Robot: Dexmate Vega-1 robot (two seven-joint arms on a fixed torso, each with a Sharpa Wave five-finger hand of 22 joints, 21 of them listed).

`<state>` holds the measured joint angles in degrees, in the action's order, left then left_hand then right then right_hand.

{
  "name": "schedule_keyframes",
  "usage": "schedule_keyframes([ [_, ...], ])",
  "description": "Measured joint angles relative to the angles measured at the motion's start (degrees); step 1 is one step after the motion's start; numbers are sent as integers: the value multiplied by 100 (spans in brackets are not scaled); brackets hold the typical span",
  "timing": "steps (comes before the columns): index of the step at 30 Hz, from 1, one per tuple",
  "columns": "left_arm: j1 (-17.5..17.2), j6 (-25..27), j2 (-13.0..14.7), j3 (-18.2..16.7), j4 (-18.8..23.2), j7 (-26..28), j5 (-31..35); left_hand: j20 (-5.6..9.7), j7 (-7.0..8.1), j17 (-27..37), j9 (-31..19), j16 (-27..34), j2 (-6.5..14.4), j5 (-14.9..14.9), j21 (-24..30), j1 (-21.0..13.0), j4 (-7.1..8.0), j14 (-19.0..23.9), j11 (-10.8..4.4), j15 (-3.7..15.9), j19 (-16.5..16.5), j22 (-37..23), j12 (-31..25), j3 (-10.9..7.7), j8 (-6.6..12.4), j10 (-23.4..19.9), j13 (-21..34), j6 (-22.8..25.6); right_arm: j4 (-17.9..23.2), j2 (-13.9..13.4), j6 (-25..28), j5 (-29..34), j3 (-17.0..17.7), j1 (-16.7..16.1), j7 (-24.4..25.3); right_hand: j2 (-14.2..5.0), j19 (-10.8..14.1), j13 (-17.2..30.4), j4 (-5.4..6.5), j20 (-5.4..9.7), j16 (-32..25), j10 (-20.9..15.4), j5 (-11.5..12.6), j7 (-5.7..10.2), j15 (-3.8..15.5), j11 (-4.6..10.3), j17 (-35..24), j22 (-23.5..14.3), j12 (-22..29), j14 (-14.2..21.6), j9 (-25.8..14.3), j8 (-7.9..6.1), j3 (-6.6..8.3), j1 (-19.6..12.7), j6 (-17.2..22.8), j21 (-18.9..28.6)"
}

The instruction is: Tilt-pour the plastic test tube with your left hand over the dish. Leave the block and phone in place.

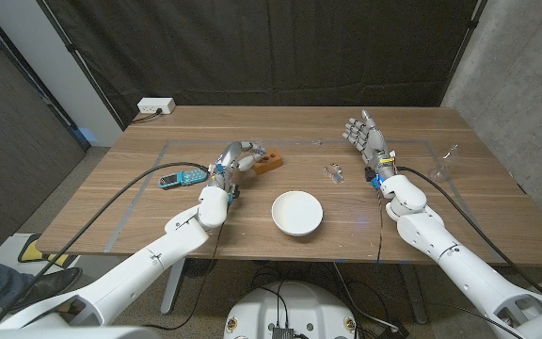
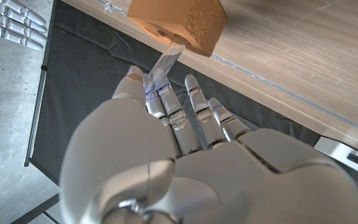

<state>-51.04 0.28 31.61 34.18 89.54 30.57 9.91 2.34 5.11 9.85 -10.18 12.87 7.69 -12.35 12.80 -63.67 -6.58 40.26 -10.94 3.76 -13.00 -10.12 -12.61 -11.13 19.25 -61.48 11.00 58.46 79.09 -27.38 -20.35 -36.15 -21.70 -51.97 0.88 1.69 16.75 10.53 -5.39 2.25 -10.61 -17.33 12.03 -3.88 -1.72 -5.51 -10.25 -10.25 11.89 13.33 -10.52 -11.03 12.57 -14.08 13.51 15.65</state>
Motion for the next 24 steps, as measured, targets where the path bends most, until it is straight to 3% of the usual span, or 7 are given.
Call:
schedule_keyframes([
  [24, 112, -170, -120, 7, -99, 255, 83, 2, -62, 2, -40, -122, -35, 1, 0, -262, -61, 264, 91, 63, -103, -1, 29, -78, -57, -157, 85, 103, 176, -46, 14, 90, 45, -136, 218, 0, 0, 0, 1, 0, 0, -30, 0, 21, 0, 30, 0, 0, 0, 0, 0, 0, 0, 0, 21, -43],
])
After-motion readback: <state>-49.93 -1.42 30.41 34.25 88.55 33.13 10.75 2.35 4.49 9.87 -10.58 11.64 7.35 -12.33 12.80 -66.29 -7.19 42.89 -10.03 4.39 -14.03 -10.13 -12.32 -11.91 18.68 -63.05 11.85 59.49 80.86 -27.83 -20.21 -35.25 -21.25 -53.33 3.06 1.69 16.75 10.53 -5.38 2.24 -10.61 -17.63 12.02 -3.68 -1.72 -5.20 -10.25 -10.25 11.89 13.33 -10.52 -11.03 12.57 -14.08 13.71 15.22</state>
